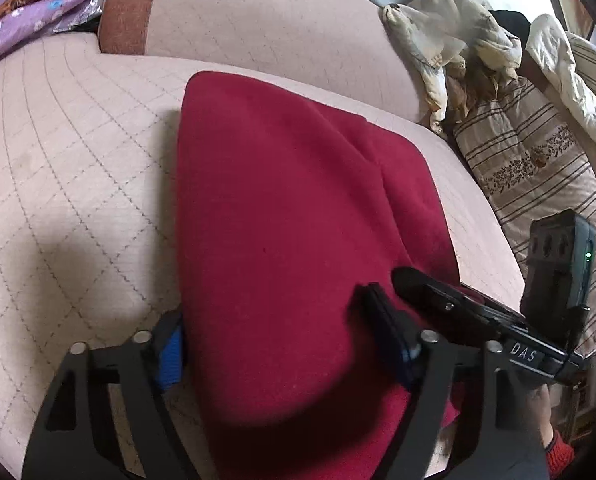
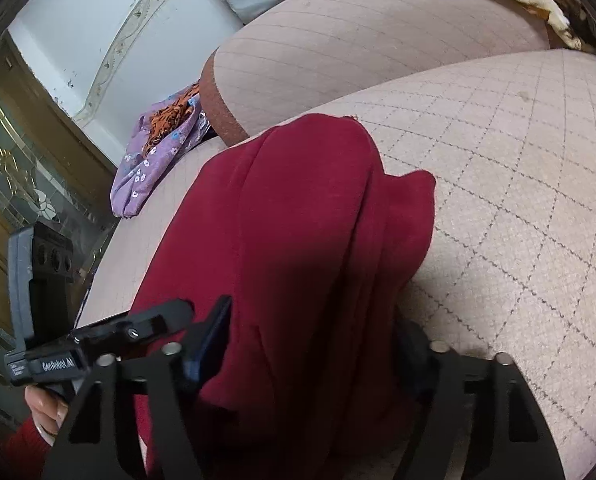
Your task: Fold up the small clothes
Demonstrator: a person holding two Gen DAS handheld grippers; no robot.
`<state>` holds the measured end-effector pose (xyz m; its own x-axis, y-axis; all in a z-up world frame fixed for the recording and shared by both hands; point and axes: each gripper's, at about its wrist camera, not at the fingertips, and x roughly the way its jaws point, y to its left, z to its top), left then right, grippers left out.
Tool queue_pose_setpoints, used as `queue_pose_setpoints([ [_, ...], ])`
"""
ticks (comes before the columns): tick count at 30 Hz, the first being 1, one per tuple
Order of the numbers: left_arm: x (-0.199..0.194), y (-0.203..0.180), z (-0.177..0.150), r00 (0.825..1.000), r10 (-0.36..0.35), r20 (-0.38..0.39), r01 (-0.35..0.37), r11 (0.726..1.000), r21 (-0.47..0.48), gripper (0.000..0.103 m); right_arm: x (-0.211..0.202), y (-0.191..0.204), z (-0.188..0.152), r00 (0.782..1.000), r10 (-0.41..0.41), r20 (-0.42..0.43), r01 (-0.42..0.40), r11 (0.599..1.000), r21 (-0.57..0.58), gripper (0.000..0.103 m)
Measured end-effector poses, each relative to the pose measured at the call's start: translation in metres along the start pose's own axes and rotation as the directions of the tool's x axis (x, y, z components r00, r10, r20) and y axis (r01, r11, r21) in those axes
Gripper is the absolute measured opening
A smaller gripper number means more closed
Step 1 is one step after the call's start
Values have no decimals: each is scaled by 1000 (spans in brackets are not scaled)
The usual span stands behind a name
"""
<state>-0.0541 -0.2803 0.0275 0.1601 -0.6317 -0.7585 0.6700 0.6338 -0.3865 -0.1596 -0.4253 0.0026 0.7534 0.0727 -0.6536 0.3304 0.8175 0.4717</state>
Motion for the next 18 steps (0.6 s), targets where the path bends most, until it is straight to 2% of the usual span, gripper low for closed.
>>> queue_pose_setpoints([
  [3, -12, 5, 2, 1000, -24, 10, 24, 999, -29, 44, -4, 9, 0, 1000, -25, 17, 26, 999, -25, 58],
  [5, -27, 7, 2, 998, -56, 8, 56, 997, -50, 40, -10, 12, 0, 999, -22, 26, 22, 1000, -12, 53],
  [7, -43, 7, -4, 999, -45, 11, 46, 998, -45, 40, -19, 18, 0, 999, -7, 35, 7, 1000, -15, 50],
  [11, -81, 12, -25, 1000, -22, -12, 21, 999, -40, 40, -33, 41, -11, 999, 32, -19, -32, 999, -23, 49],
  [14, -108, 21, -47, 1000, -1, -23, 0, 999, -45, 40, -42, 65, -27, 995, 63, -82, -67, 997, -41, 49],
  [18, -124, 25, -81, 997, 52, -48, -54, 998, -34, 40, -52, 92, -63, 986, 86, -145, -96, 994, -59, 50],
])
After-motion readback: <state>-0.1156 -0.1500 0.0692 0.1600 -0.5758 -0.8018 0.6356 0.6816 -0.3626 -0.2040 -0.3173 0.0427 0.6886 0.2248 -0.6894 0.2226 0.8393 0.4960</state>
